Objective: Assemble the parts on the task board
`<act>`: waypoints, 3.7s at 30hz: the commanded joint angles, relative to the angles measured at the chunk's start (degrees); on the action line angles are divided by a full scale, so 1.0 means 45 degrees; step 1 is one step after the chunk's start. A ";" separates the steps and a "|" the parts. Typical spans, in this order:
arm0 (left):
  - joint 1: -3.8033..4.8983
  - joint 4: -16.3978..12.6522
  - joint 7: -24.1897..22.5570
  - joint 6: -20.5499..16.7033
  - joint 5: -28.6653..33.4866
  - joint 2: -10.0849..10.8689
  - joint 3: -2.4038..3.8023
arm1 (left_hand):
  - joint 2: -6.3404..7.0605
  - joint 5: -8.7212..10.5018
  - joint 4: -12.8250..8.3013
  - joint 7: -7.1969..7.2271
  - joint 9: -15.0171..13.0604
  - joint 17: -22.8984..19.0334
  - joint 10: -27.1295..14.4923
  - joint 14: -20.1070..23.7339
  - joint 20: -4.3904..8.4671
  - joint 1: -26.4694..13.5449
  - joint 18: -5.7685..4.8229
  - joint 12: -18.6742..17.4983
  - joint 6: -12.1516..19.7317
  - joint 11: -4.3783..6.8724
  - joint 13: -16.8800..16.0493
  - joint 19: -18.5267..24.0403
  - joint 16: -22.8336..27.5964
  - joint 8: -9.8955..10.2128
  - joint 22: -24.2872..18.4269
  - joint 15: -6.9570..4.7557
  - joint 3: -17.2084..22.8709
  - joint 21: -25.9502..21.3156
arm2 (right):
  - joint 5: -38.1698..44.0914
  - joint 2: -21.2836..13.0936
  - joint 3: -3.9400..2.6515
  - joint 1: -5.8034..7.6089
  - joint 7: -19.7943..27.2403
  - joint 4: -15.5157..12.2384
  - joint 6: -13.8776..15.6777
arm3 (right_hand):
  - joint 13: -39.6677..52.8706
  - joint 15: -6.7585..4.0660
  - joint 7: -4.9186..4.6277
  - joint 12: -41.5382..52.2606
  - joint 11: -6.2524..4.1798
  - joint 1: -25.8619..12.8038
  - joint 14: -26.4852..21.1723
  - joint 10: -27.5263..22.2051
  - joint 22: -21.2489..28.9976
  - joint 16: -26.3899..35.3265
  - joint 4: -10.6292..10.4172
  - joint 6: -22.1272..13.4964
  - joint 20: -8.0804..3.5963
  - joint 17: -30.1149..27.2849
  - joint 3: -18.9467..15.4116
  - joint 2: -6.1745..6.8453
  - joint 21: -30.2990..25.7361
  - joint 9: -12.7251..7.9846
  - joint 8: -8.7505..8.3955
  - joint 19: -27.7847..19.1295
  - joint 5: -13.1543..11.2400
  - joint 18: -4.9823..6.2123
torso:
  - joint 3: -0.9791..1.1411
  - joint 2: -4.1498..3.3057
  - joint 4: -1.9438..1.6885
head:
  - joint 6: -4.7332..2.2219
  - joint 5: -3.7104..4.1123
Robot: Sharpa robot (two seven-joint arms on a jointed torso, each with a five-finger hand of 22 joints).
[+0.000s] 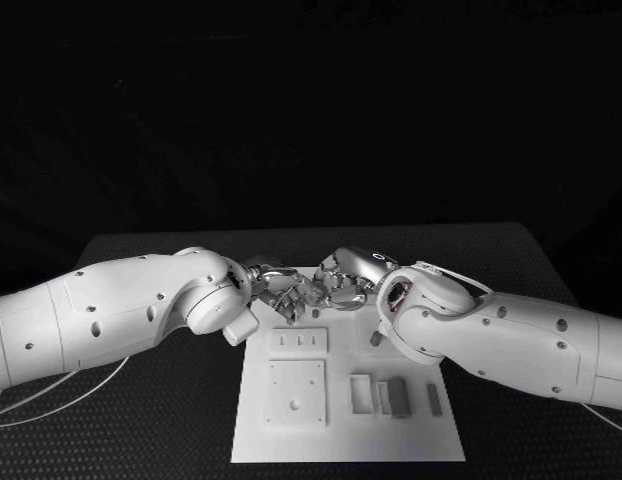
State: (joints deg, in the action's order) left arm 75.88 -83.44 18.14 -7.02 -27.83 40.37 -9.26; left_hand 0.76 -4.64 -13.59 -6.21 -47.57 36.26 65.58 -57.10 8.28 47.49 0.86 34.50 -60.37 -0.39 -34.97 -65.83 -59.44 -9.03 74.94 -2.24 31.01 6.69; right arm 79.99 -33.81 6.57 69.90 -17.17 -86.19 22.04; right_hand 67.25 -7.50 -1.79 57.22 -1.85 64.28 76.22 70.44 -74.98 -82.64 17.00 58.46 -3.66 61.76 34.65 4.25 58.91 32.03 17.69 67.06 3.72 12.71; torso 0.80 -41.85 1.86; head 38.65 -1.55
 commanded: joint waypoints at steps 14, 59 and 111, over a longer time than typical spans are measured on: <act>0.0004 -0.0034 -0.0108 0.0141 -0.0027 -0.0057 0.0000 | -0.0429 -0.0116 -0.0303 0.0048 0.0113 -0.0050 0.0016 0.0067 -0.0079 0.0568 -0.0051 -0.0062 -0.0088 0.0005 0.0020 0.0011 -0.0010 -0.0050 0.0243 -0.0014 0.0202 -0.0088 | -0.0077 0.0001 -0.0028 -0.0042 0.0016 -0.0047 -0.0114 | 0.0011 -0.0018 -0.0568 -0.0038 -0.0027 -0.0131 0.0065 0.0068 -0.0138 -0.0049 -0.0048 0.0880 -0.0093 0.0005 -0.0002 -0.0046 0.0026 0.0628 0.0319 0.0011 0.0031 0.0508 | -0.0008 0.0006 -0.0005 | 0.0037 -0.0011; -0.0052 0.0126 -0.0352 0.0288 -0.0257 0.0176 -0.0001 | -0.1145 -0.0028 -0.0576 0.0333 -0.0056 -0.0145 0.0607 -0.0340 0.0032 0.1447 -0.0048 -0.0040 -0.0621 0.0222 0.0051 -0.0425 -0.0229 -0.0635 0.0294 -0.0128 0.1205 0.0019 | -0.1629 -0.0860 -0.0027 -0.0244 0.1284 0.0041 0.0000 | -0.0233 0.0494 -0.1227 -0.0607 0.0591 -0.0858 -0.1167 -0.0833 -0.0059 0.0626 -0.0141 -0.1156 0.0216 -0.1360 -0.0525 0.0897 -0.0372 0.0146 -0.0993 -0.0397 0.0032 0.0508 | 0.0007 -0.0003 0.0006 | 0.0077 -0.0021; -0.0090 0.1628 0.3195 0.2811 -0.4034 -0.1440 -0.0332 | -0.1066 -0.1190 -0.0676 0.0809 -0.0931 0.0733 0.1016 -0.0982 0.1488 0.1320 0.0052 0.4198 -0.0847 0.0921 -0.2589 -0.0859 -0.4486 -0.0918 0.0352 -0.1626 0.1033 0.6300 | -0.6952 -0.0459 -0.1258 0.0772 0.3059 0.4161 0.0053 | -0.0323 0.0562 -0.1310 -0.0599 0.0670 -0.1053 -0.1298 -0.0968 -0.0104 0.0658 -0.0143 -0.1420 0.0308 -0.1324 -0.0653 0.0360 -0.0435 0.0125 -0.1139 -0.0534 0.0030 0.0508 | 0.0001 -0.0015 0.0000 | 0.0634 0.0027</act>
State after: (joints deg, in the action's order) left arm 75.49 -76.06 32.41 4.19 -45.36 34.09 -10.76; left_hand -3.41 -7.82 -16.34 -3.55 -47.32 39.44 68.19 -59.88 11.13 52.11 0.82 53.02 -63.45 1.76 -46.41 -67.54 -79.24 -12.86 74.92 -5.01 35.03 34.66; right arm 49.07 -35.96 0.95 73.36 -3.99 -67.42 23.51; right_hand 65.84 -5.09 -6.73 54.56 1.13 59.50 70.74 66.43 -74.98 -79.98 16.35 52.64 -2.12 55.73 32.11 6.39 57.13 32.62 12.75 65.08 3.77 12.39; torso 0.83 -41.89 1.79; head 41.46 -1.48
